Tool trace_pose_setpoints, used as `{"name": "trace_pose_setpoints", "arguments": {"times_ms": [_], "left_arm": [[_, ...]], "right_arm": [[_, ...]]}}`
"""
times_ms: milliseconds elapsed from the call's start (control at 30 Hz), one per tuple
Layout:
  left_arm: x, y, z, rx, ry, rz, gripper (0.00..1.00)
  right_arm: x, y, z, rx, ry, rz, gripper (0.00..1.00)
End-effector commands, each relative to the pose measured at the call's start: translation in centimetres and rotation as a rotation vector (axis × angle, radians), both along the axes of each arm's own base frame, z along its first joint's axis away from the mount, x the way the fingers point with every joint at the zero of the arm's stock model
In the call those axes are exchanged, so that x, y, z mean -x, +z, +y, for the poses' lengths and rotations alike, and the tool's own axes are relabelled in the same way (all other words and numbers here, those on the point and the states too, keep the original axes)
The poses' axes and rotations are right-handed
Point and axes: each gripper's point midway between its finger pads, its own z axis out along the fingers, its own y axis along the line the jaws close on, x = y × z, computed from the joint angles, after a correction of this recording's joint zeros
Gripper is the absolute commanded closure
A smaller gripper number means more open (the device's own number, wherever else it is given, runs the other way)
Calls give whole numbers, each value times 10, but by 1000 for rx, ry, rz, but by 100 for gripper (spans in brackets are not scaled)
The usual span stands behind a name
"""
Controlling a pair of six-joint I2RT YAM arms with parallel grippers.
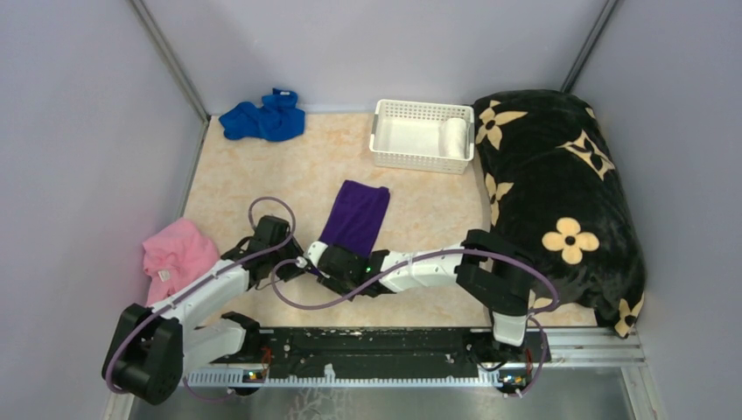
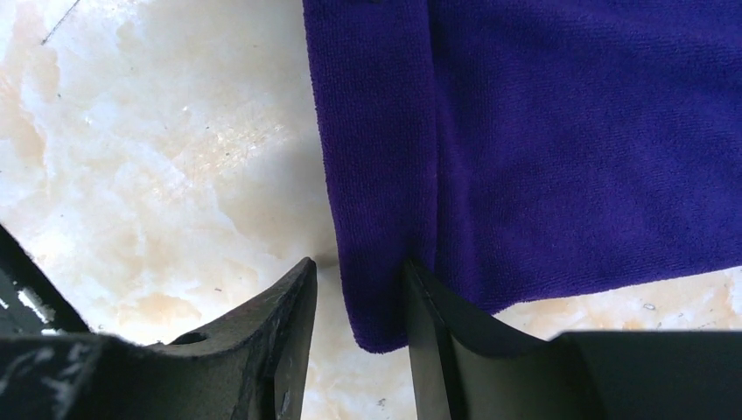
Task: Roll the towels
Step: Roll the towel at the center of the board.
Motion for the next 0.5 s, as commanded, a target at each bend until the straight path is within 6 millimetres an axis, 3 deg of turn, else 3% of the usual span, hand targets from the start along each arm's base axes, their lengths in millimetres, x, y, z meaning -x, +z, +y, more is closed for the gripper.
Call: {"name": "trace_pose_setpoints", "arguments": {"times_ms": [0,200,367,433,467], "left_arm": [[15,-21,17,-93,-7,79,54],[9,-23,14,-102,-22,86,54],[6,-21,11,-98,-32,88,52],[4,-12,9,-79,-28,70,50],[3,-7,9,-71,-25,54,49]], "right_arm": [[1,-18,-10,96,5,-61,58],[4,-47,-31,223,7,-91,60],[11,-53,-36,243,12,-57,83],[20,-46,-27,200,35,0,98],[27,-42,-20,166,50,35,100]]}}
